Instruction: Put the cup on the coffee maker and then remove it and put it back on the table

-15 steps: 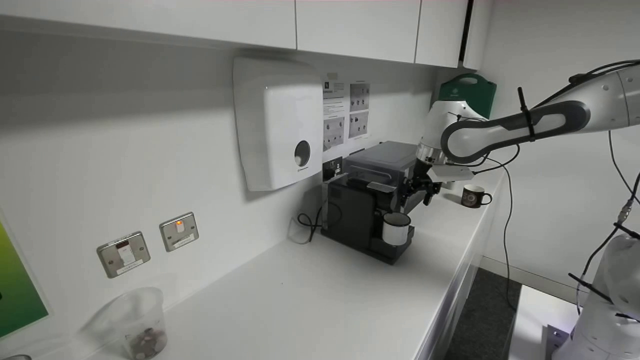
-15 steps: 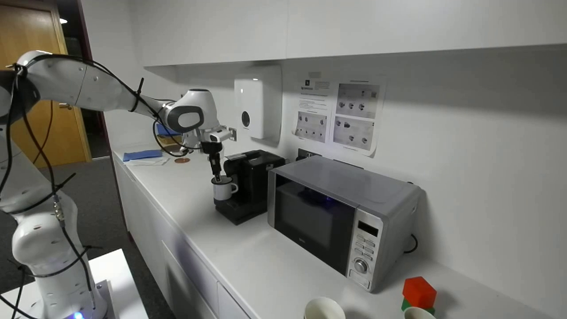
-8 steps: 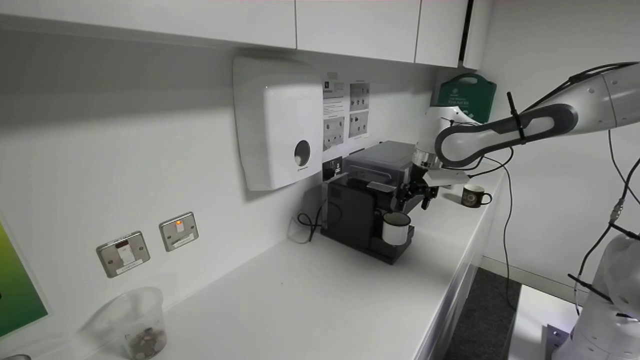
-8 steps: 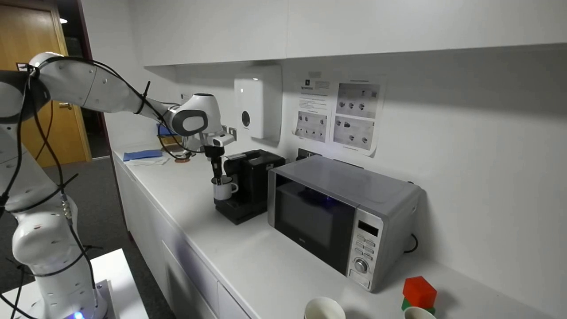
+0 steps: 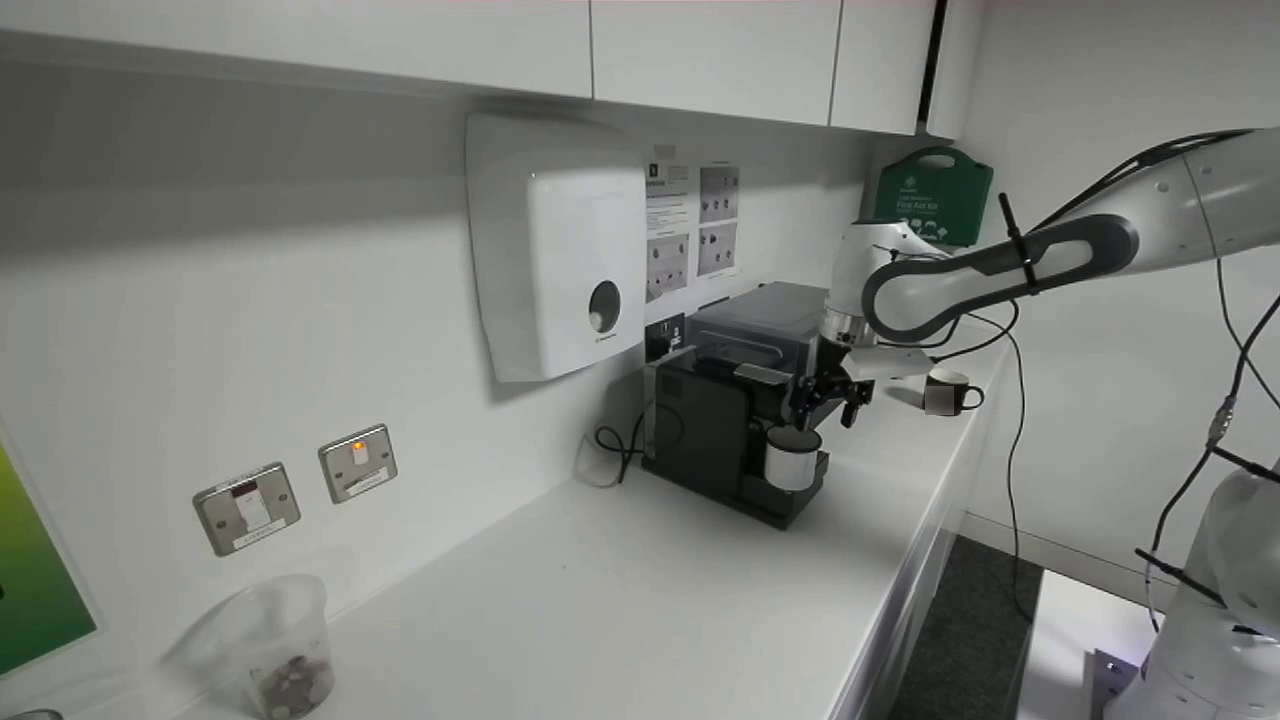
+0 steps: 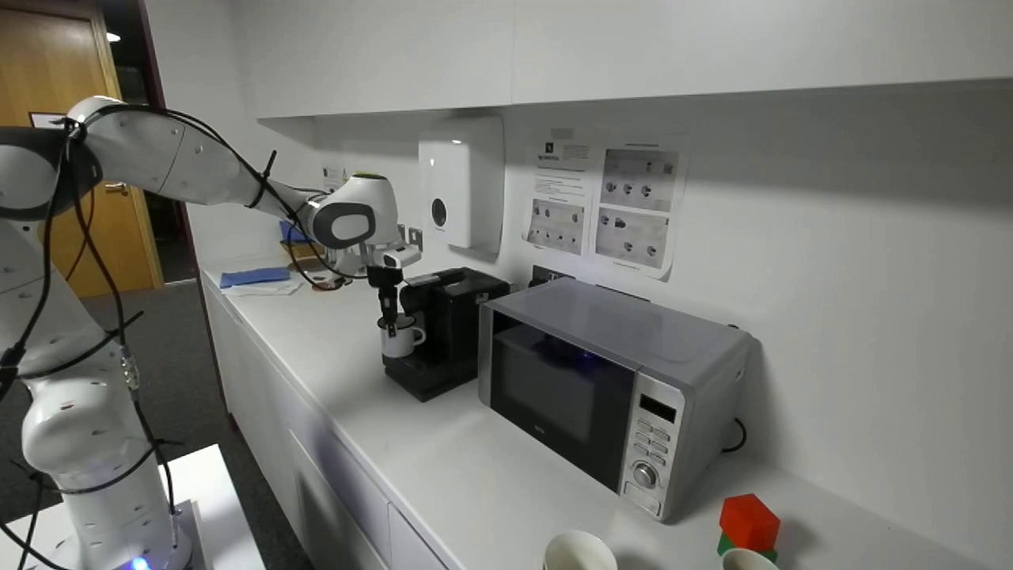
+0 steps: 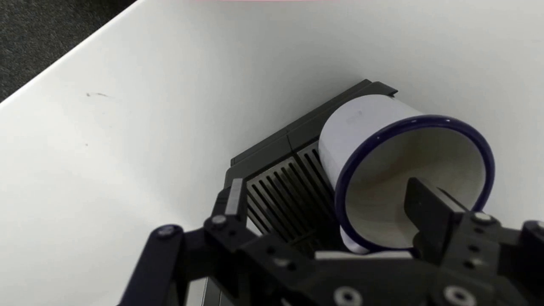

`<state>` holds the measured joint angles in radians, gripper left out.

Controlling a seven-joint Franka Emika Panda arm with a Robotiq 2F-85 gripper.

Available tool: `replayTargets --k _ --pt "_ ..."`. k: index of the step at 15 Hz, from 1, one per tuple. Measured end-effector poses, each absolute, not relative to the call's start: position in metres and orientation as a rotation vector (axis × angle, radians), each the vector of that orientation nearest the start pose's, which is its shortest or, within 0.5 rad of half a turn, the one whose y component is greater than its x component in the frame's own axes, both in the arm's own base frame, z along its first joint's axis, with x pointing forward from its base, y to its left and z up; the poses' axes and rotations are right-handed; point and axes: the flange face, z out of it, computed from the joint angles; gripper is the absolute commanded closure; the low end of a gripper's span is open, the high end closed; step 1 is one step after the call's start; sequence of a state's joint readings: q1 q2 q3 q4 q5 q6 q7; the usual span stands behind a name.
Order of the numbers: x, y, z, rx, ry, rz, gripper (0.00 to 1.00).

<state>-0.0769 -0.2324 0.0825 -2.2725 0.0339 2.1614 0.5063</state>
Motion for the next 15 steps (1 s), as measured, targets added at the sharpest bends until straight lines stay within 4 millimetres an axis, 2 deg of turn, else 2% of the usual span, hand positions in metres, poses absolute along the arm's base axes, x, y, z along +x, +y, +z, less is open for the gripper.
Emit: replayTargets --k 15 --pt "0.493 0.011 0.444 -3.000 0.803 -0.115 0.00"
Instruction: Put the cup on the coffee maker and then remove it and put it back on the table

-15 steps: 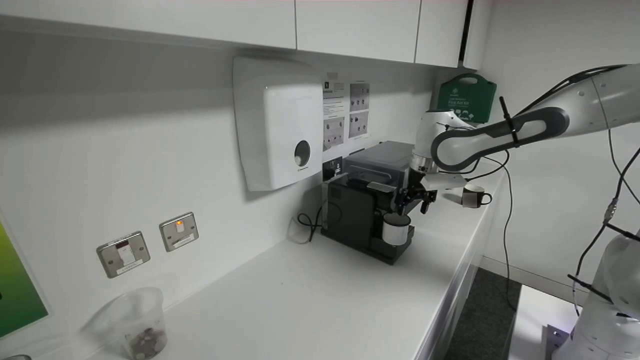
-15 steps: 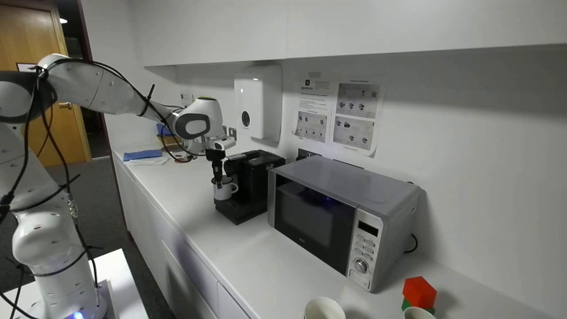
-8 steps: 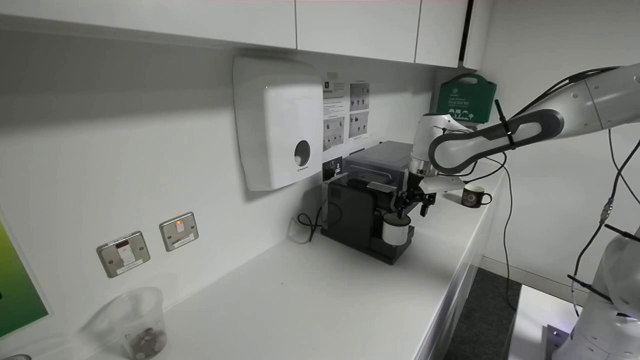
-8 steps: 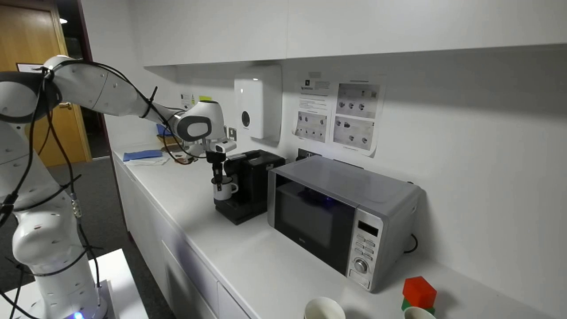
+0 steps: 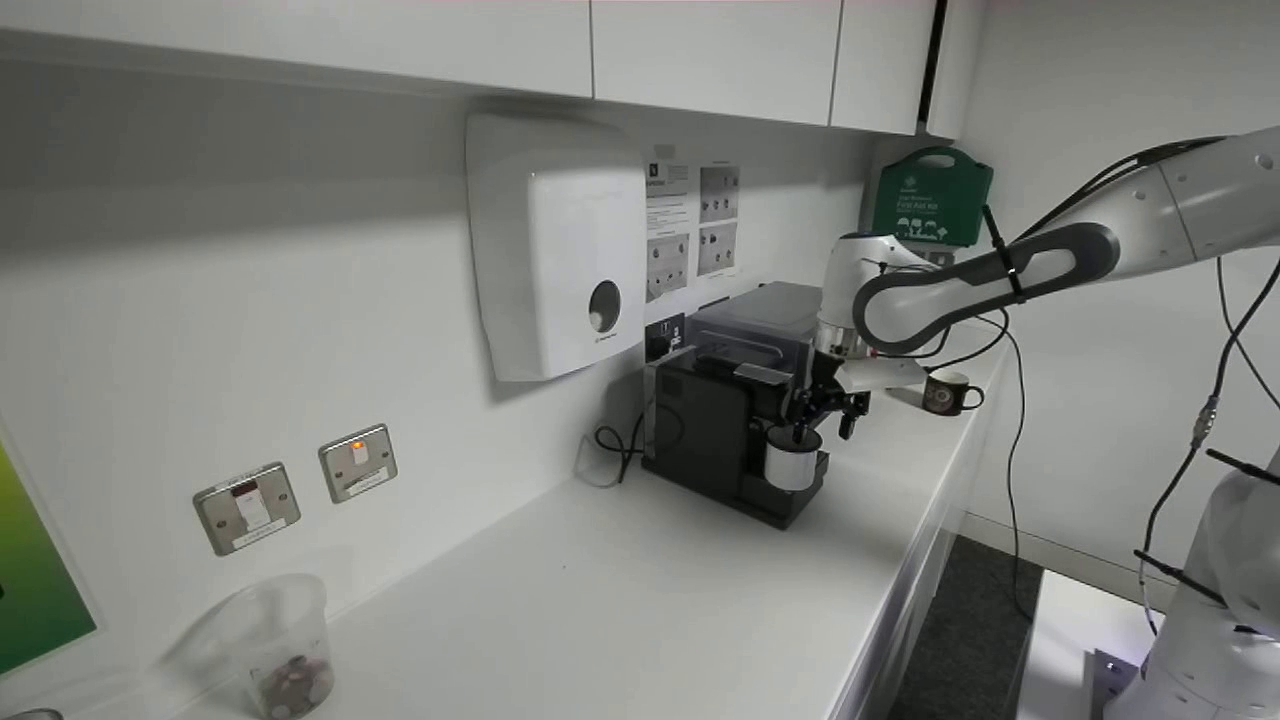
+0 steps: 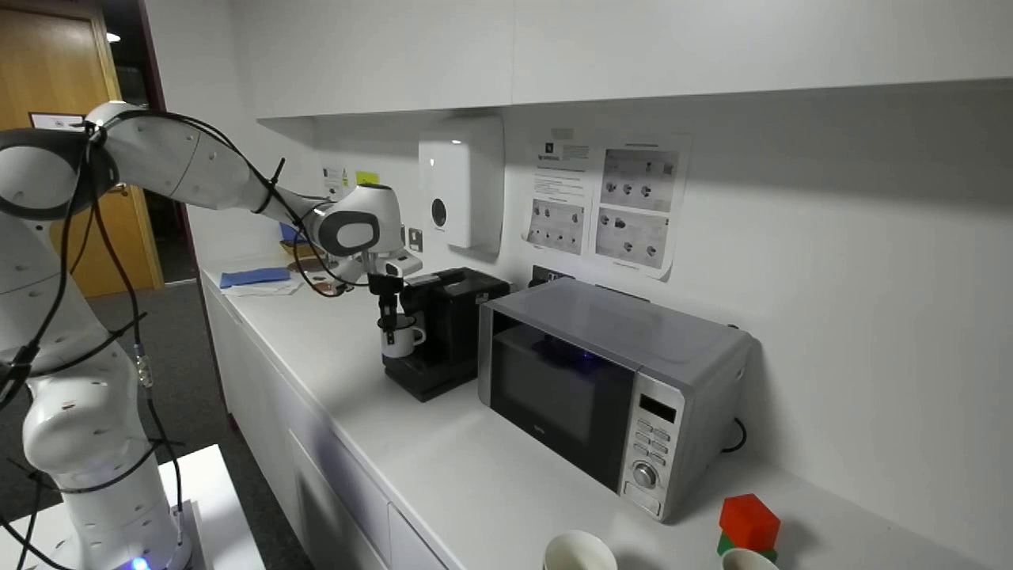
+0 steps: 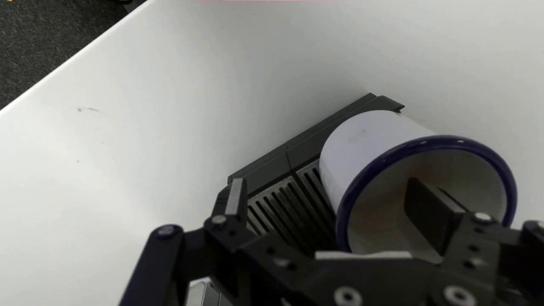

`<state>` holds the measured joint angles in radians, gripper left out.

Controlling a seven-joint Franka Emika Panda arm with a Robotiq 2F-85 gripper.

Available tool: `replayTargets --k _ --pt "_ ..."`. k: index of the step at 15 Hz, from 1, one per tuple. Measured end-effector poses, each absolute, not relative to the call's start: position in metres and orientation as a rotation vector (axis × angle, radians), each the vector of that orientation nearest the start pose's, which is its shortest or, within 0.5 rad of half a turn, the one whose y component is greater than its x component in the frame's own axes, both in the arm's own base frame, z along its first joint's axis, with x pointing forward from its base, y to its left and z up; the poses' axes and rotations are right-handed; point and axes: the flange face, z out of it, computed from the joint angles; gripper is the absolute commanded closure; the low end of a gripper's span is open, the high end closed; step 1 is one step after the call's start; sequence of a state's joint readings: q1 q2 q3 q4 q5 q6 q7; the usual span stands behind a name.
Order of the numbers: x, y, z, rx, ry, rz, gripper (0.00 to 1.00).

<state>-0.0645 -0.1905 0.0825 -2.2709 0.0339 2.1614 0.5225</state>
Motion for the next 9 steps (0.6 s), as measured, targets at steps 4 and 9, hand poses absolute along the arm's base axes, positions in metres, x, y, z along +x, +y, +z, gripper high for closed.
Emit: replayTargets --k 4,9 --pt "0.494 0.011 0.441 -2.994 0.828 -0.106 0.00" --pt "0.496 0.009 0.431 -2.991 0.886 -0.079 0.00"
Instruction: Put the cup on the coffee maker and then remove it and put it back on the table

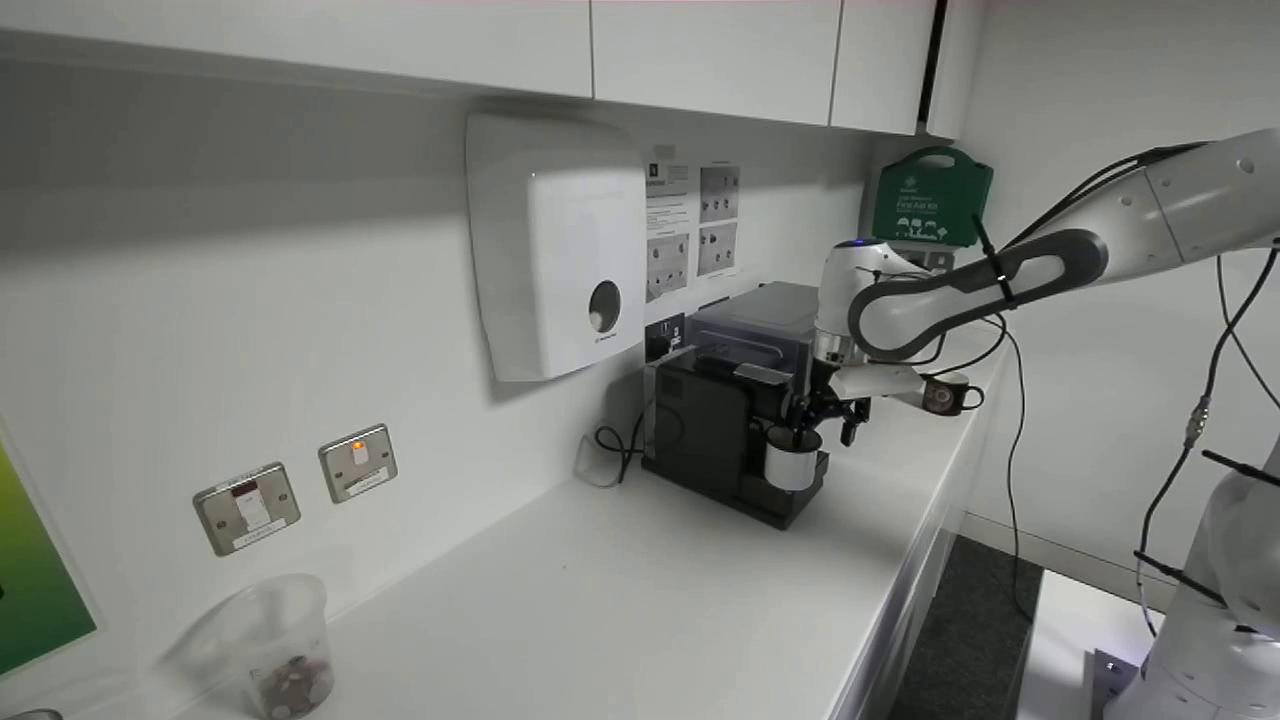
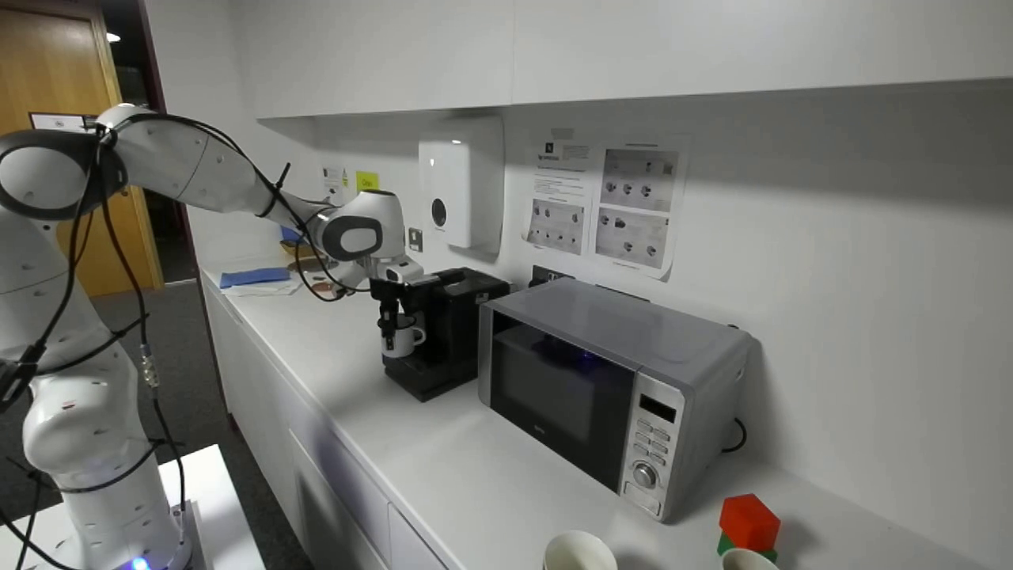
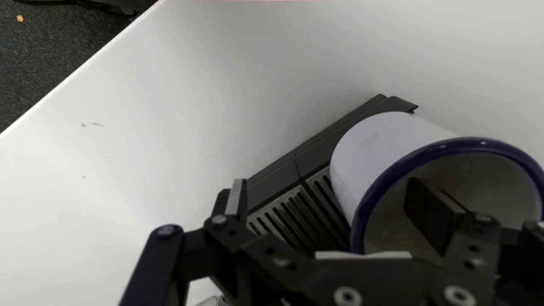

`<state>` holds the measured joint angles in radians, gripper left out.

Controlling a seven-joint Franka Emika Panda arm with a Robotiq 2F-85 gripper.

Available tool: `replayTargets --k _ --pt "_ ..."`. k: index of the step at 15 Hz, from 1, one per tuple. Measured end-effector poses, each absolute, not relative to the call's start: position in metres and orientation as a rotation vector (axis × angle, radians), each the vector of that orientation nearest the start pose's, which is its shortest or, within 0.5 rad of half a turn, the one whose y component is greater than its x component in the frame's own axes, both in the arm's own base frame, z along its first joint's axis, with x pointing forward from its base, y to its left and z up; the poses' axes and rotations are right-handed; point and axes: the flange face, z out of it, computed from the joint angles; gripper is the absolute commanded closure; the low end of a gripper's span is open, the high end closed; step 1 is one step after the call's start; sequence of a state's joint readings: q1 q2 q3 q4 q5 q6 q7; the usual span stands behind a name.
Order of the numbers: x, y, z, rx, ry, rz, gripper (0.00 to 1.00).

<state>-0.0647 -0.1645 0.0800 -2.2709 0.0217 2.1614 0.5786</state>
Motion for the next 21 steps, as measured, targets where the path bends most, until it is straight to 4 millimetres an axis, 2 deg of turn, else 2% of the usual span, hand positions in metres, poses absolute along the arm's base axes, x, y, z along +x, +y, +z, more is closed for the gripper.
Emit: replayTargets --k 11,21 --pt "0.498 0.007 0.420 -2.994 0.937 -0.051 0.00" --pt "0.500 0.004 0.431 -2.976 0.946 -0.091 0.00"
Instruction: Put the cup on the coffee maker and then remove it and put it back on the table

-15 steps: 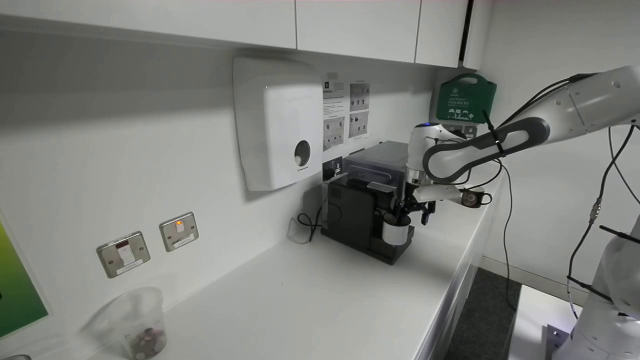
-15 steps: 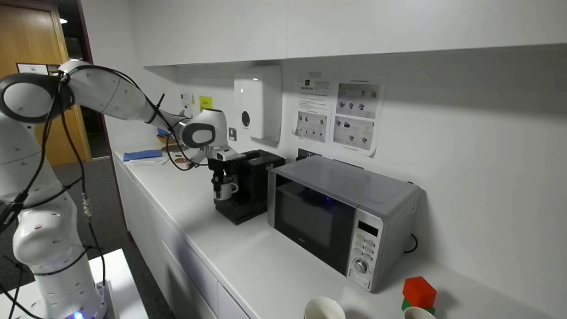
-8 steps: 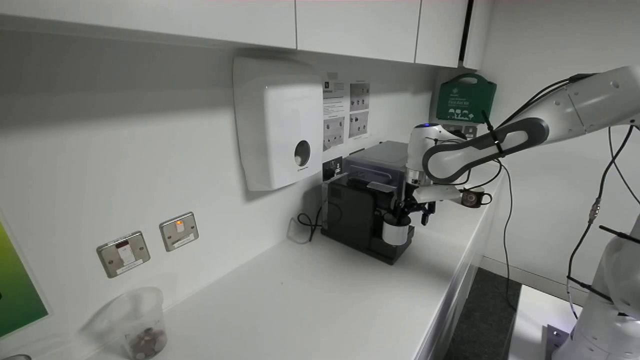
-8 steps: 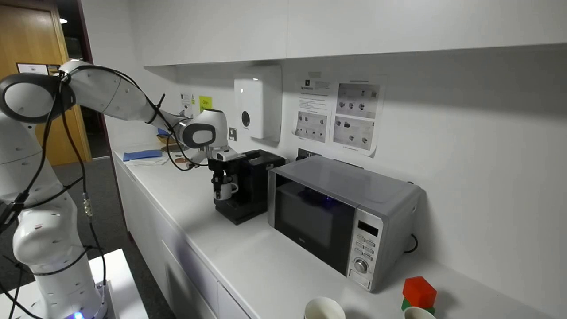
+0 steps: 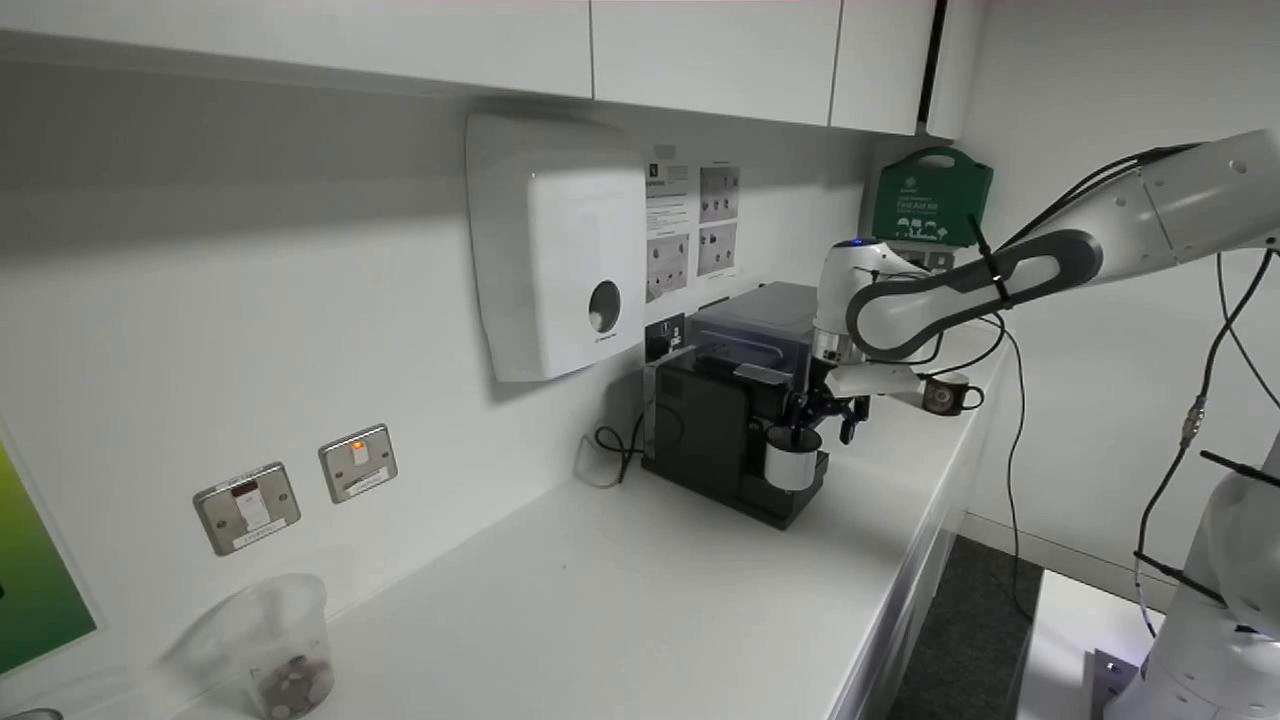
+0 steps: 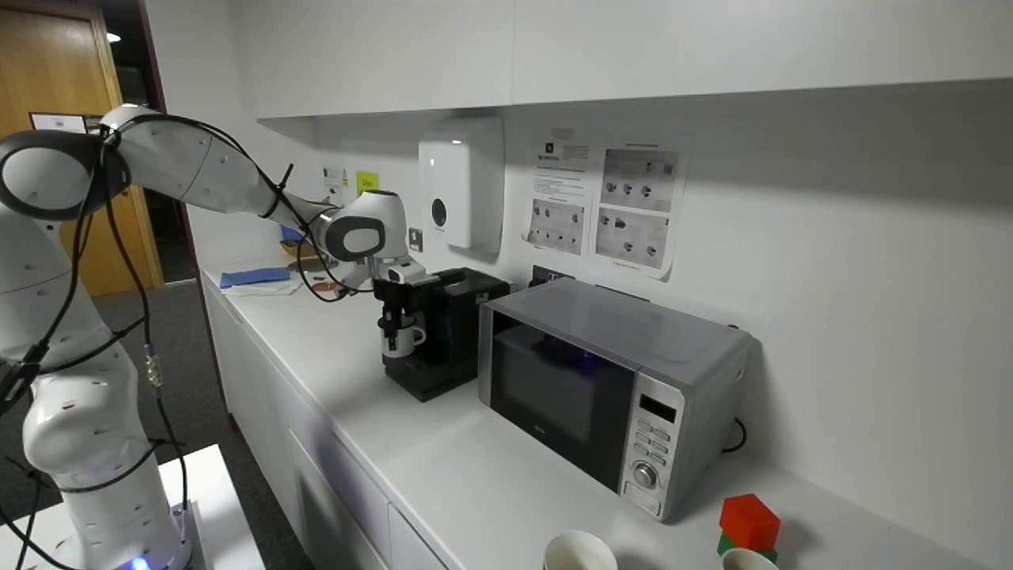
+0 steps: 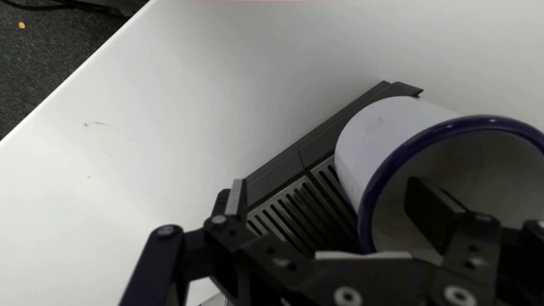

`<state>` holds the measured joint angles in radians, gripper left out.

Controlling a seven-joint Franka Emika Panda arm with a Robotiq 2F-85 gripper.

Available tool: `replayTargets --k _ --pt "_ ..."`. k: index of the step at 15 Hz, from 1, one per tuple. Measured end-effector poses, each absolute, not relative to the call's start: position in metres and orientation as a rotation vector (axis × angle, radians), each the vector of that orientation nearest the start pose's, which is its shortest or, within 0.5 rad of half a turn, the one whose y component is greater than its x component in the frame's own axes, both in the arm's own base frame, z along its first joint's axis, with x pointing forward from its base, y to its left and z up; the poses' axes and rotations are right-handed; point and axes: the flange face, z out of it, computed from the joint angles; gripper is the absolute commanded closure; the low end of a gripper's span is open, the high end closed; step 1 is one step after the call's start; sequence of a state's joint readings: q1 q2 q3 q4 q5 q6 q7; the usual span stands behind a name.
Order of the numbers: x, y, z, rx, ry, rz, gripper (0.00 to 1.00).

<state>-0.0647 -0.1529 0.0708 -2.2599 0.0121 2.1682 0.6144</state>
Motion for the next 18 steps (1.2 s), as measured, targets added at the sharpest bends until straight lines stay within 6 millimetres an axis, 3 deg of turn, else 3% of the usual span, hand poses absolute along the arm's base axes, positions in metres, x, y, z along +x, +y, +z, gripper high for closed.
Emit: replayTargets --k 7,12,13,15,18 --pt "0.499 0.003 0.432 -2.959 0.958 -0.086 0.00" --pt "0.495 -0.003 0.447 -2.929 0.977 -0.125 0.01" --pt "0.494 -0.004 0.451 -2.925 0.977 -0.137 0.26" --pt "0.492 -0.005 0.457 -2.917 0.979 -0.155 0.32" --pt "0.493 -0.005 0.463 -2.899 0.981 -0.193 0.55"
